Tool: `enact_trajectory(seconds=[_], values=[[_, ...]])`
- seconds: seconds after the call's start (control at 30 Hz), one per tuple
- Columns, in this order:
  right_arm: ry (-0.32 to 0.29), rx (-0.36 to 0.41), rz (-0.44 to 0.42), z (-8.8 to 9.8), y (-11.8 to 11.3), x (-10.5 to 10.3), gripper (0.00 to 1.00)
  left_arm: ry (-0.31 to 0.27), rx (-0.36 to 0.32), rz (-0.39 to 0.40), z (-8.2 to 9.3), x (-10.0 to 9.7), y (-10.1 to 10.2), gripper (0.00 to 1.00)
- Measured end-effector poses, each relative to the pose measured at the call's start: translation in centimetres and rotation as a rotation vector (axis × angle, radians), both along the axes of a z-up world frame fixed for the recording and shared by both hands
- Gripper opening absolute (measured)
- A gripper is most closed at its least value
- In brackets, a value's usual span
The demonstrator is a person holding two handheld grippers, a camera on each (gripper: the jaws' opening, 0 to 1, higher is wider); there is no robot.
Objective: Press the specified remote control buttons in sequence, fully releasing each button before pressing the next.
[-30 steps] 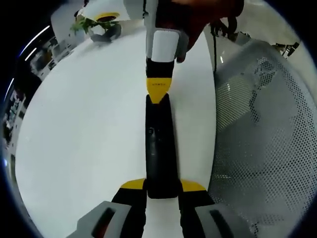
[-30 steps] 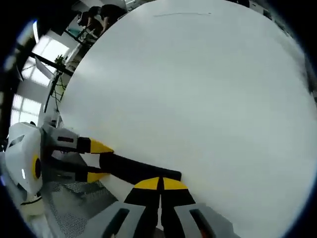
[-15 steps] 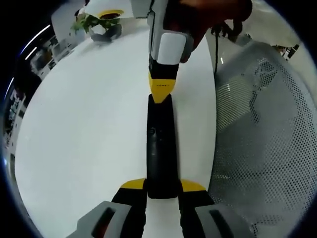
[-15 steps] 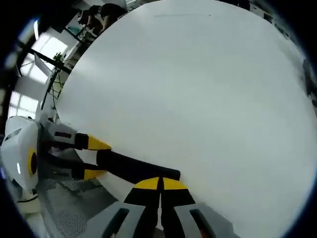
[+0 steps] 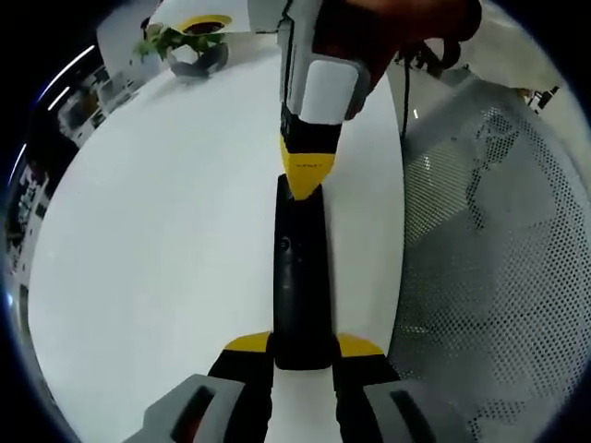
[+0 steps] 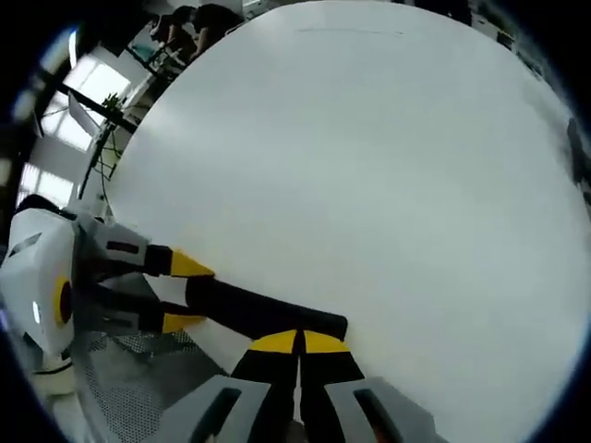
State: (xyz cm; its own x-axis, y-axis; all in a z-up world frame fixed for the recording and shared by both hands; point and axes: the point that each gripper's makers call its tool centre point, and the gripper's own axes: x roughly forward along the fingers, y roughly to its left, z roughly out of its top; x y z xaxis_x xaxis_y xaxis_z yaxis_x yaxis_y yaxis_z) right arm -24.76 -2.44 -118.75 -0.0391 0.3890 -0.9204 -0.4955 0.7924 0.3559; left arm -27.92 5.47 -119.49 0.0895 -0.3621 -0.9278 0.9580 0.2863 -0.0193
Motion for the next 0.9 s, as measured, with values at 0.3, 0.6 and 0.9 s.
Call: enact_trajectory(seconds=[0.3,0.6,0.9], values=[[0.007,0.0,0.016,0.03,0.47,-0.16,0.0,0.002,0.007,0.0,-0.04,0.01,0.01,0.24],[-0.005,-0.032,0.024,-0.01,0.28,-0.08,0.0,-0.002,0.002,0.011,0.03,-0.05,0.01,0.24],[-0.011,-0.012,-0.002,0.11,0.24,-0.18,0.0,-0.005,-0.002,0.008,-0.01,0.02,-0.04,0.24]])
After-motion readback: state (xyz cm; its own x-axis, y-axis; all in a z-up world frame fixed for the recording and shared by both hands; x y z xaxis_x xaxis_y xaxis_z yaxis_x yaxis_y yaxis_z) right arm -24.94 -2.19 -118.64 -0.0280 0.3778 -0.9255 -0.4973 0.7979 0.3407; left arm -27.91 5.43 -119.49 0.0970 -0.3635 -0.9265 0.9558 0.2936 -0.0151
